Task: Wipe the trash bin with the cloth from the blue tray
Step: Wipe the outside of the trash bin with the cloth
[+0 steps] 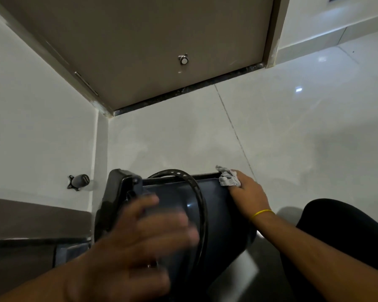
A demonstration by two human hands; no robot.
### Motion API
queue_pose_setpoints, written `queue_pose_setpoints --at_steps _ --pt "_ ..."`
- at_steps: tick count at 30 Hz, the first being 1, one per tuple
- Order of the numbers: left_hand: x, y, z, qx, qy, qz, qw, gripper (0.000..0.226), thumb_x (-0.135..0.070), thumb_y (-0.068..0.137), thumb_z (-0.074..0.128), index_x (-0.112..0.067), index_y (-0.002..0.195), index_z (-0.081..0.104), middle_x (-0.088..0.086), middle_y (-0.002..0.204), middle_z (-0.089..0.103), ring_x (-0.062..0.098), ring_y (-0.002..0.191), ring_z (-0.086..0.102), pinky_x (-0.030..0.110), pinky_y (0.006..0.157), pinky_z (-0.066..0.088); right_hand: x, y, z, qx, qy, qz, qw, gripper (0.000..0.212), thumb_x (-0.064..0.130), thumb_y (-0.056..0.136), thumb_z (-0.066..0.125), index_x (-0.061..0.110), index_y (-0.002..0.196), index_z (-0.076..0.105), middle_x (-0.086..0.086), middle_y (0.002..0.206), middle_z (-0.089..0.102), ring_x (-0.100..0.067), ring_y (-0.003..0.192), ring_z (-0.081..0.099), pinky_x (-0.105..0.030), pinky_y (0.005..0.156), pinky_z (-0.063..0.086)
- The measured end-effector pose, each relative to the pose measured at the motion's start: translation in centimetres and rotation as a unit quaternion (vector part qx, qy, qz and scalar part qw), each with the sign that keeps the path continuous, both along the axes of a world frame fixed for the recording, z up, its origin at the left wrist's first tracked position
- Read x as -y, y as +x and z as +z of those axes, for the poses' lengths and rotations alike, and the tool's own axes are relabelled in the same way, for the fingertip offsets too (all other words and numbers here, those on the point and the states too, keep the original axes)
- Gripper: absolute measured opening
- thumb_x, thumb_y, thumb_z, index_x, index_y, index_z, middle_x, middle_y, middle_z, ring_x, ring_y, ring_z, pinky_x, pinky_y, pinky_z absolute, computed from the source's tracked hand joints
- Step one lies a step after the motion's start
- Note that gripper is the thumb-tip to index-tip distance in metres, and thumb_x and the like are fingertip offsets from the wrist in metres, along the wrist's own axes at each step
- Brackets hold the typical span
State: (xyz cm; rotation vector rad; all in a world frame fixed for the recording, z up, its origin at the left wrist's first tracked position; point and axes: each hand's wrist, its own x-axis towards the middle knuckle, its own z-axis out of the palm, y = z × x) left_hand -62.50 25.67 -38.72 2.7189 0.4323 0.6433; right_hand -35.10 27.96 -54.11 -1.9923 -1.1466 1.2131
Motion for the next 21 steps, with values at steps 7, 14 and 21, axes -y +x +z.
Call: queue_pose_setpoints --at_steps 7,14,21 --pt "-4.7 1.2 0.6 0.057 -0.312 0.477 0.820 0.070 -0.076 0.070 0.061 -0.056 0.131 0.034 -0.035 0.116 0.059 -0.019 0.113 0.059 0.016 0.088 0.044 0.9 -0.4 1.3 0.013 0.021 0.003 1.000 0.033 0.031 0.104 0.060 0.034 0.134 0.073 0.002 0.138 0.077 -0.030 0.131 0.067 -0.040 0.105 0.052" --pt "-5.0 1.3 1.0 0.031 -0.285 0.473 0.833 0.073 -0.043 0.066 0.084 -0.057 0.122 0.040 -0.026 0.102 0.069 -0.005 0.091 0.069 0.028 0.079 0.051 2.3 -4.5 6.7 -0.066 0.270 0.145 0.949 0.047 0.022 0.096 0.055 0.023 0.139 0.072 0.003 0.137 0.077 -0.018 0.135 0.068 -0.037 0.116 0.049" --pt "-4.3 2.2 2.0 0.083 -0.291 0.475 0.826 0.083 -0.047 0.046 0.094 -0.058 0.106 0.038 -0.009 0.105 0.077 0.008 0.095 0.077 0.034 0.088 0.055 3.7 -2.4 4.3 -0.055 0.189 0.029 0.980 0.032 0.033 0.096 0.061 0.037 0.126 0.071 0.018 0.127 0.077 -0.008 0.125 0.070 -0.042 0.108 0.055"
